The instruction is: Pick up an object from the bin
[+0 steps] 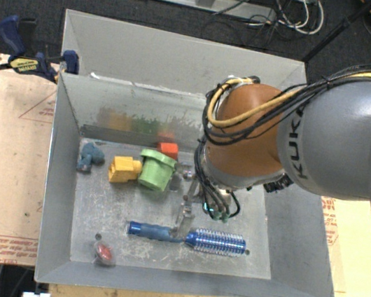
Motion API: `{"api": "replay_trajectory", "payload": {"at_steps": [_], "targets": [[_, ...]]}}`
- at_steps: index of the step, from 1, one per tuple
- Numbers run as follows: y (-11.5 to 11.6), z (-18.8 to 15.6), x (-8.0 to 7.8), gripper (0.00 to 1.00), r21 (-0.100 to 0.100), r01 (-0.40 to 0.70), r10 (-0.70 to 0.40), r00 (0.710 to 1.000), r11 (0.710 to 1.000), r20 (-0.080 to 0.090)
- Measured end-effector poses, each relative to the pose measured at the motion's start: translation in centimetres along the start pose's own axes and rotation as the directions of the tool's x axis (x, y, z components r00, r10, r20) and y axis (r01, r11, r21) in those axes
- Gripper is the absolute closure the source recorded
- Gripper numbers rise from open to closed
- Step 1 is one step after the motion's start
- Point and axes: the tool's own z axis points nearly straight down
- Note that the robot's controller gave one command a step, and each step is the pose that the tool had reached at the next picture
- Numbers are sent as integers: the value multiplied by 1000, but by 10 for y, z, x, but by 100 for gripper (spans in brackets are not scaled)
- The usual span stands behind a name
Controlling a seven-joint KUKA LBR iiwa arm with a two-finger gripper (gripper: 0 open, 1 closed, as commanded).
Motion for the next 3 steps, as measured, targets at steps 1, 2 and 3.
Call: {"api": "replay_trajectory", "payload": {"at_steps": [1, 2, 3], "targets": [[-32, 86, 48, 0, 0, 66, -66, 998, 998, 9], [-30, 83, 47, 100, -1, 68, -68, 998, 998, 9], [-22, -81, 36, 100, 1, 110, -110, 994, 994, 19]]}}
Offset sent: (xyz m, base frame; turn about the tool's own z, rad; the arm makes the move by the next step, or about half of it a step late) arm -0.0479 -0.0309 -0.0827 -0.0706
